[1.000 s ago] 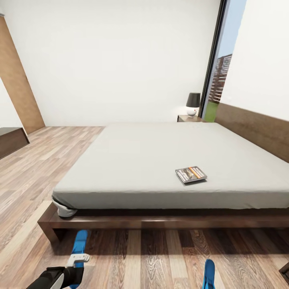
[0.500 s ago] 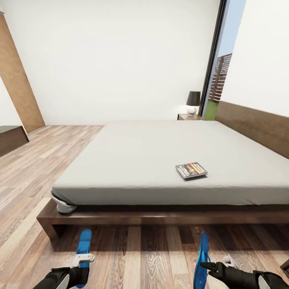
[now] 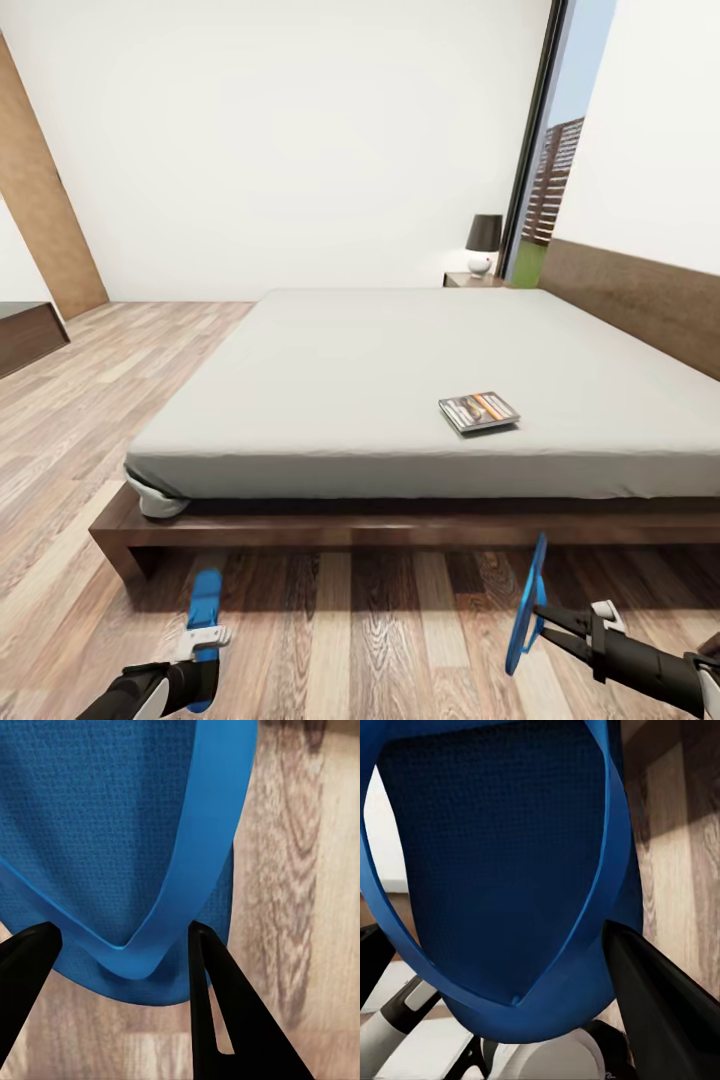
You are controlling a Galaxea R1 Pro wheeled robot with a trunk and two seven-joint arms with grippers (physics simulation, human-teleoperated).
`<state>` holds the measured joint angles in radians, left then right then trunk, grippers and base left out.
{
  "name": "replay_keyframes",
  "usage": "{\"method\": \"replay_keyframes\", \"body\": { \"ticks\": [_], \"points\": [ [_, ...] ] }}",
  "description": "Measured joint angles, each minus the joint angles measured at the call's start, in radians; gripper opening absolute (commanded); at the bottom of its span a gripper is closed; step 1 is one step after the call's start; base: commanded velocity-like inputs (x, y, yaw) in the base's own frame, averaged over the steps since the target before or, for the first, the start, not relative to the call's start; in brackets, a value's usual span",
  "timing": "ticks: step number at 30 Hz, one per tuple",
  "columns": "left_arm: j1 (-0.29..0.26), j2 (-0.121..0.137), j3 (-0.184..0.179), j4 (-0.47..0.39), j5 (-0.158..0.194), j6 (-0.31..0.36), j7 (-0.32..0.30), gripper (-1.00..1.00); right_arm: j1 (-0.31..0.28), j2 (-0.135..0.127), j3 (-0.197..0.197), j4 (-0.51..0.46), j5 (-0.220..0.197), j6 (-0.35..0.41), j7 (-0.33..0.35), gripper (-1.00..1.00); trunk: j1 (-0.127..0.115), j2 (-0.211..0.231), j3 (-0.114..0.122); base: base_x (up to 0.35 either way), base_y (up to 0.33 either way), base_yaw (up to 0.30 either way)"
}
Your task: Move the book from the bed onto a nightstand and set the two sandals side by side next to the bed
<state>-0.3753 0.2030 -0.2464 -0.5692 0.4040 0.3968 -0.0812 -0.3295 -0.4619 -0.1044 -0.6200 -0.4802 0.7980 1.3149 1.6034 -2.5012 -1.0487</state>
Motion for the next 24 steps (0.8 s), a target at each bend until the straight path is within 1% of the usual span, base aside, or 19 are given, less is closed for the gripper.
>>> {"method": "replay_keyframes", "body": {
  "ticks": [24],
  "points": [
    [0.001, 0.0, -0.001, 0.003, -0.001, 0.0, 0.0, -1.0, 0.0, 0.0, 0.0, 0.0, 0.004, -0.002, 0.011, -1.0, 0.011, -0.006, -0.093, 0.0, 0.0, 0.0]
  ]
}}
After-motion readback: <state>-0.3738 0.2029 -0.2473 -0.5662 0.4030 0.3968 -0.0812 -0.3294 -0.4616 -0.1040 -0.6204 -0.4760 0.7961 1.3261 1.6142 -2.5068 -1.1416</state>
